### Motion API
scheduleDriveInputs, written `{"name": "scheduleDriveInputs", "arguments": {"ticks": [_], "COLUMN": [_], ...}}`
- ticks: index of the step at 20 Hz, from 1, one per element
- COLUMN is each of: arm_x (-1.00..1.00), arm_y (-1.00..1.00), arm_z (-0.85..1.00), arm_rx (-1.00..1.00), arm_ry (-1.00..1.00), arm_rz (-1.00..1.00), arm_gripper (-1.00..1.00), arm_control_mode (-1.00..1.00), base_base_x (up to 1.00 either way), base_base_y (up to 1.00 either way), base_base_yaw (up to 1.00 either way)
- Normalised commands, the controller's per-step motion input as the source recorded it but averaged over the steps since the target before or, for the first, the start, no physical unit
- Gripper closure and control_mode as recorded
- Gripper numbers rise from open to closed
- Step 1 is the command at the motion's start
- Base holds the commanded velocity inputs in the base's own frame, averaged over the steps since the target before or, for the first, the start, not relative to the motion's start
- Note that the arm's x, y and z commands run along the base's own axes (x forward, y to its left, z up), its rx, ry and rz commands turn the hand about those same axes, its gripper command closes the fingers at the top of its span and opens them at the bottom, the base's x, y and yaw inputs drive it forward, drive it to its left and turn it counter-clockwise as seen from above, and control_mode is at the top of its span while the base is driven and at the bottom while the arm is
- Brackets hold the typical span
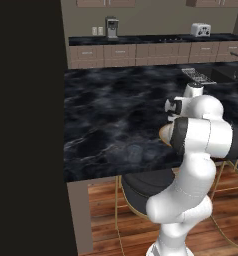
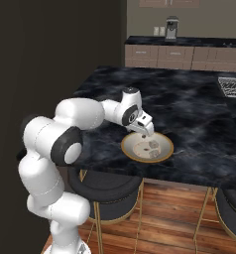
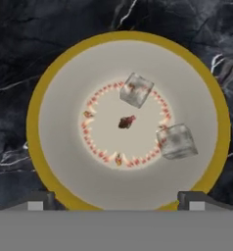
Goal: There are four ice cubes in the ice bowl. Place two ice cubes in each glass of water.
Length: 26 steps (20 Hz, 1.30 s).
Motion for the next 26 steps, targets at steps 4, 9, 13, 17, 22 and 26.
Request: {"name": "scheduleDriveInputs", "arguments": {"ticks": [4, 9, 13, 17, 22, 26], "arm_x": [0.19, 0.35, 0.44, 0.19, 0.04, 0.15], "arm_y": [-0.2, -0.28, -0.48, -0.48, -0.13, 0.0], "arm_z": [-0.2, -0.15, -0.13, -0.13, -0.26, -0.18], "arm_rx": [0.01, 0.0, 0.0, 0.08, 0.17, 0.14], "arm_ry": [-0.02, -0.01, 0.0, 0.02, 0.03, 0.01], "arm_rz": [-0.24, -0.28, -0.24, -0.23, -0.16, -0.11], "arm_gripper": [-1.0, -1.0, -1.0, -1.0, -1.0, -1.0], "arm_control_mode": [-1.0, -1.0, -1.0, -1.0, -1.0, -1.0], "base_base_x": [0.0, 0.0, 0.0, 0.0, 0.0, 0.0], "base_base_y": [0.0, 0.0, 0.0, 0.0, 0.0, 0.0], "base_base_yaw": [0.0, 0.0, 0.0, 0.0, 0.0, 0.0]}}
